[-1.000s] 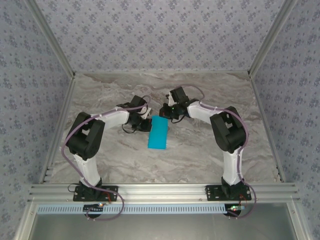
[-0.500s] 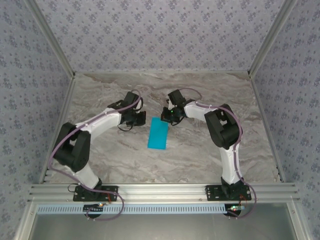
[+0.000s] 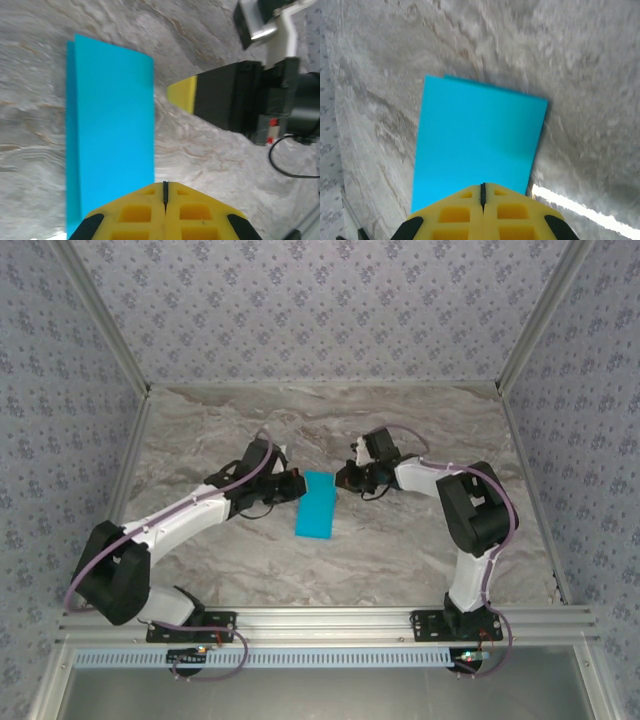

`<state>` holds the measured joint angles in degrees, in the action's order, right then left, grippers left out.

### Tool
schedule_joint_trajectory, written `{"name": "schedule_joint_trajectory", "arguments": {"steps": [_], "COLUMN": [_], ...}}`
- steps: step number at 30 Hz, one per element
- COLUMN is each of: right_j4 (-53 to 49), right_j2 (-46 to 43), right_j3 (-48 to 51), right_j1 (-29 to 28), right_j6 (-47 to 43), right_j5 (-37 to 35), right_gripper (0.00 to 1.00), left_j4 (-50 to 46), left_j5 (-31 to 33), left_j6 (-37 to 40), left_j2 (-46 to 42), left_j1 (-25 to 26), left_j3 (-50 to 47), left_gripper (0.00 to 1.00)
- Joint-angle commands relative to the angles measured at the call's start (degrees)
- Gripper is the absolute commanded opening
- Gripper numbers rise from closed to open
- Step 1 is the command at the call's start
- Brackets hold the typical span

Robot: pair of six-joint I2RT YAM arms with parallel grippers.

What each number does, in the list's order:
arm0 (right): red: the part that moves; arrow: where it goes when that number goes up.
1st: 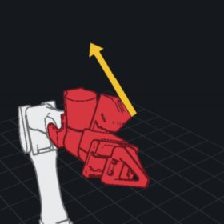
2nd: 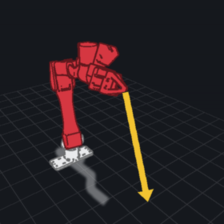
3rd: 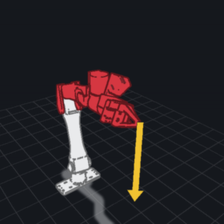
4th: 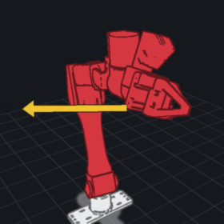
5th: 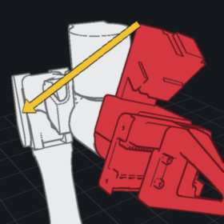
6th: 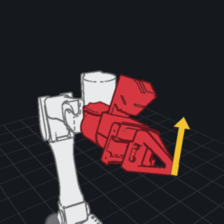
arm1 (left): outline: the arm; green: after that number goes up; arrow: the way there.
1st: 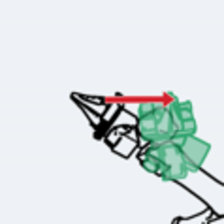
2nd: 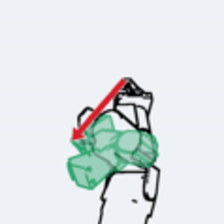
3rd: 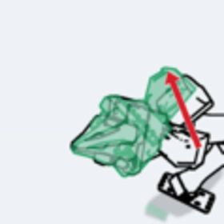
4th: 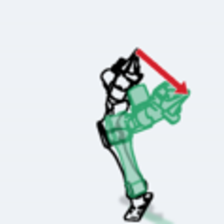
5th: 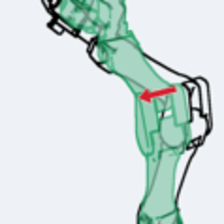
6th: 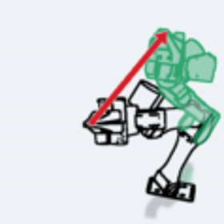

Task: Fold a paper plane with a square sheet of paper (pick it up from the middle)
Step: First fold in half a square sheet of paper at the center of the table.

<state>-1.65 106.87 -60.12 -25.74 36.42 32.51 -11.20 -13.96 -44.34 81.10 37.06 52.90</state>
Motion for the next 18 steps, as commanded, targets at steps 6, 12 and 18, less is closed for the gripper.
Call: {"name": "schedule_joint_trajectory", "arguments": {"steps": [6, 12, 18], "right_j4": [3.78, 2.97, 1.25], "right_j2": [2.12, 4.39, 5.20], "right_j3": [2.26, 0.70, 0.81], "right_j1": [-2.10, -2.60, -2.60], "right_j6": [0.13, 0.11, -2.04], "right_j5": [4.16, 3.16, 1.99], "right_gripper": [0.00, 0.00, 0.00], "left_j4": [5.80, 5.26, 6.66], "left_j5": [-2.46, -2.55, -4.36], "left_j6": [-4.54, -5.02, -5.72], "left_j2": [5.78, 9.71, 14.15], "left_j1": [3.84, 5.20, 6.01], "left_j3": [1.01, 2.72, 3.62], "left_gripper": [0.04, 0.02, 0.01]}}
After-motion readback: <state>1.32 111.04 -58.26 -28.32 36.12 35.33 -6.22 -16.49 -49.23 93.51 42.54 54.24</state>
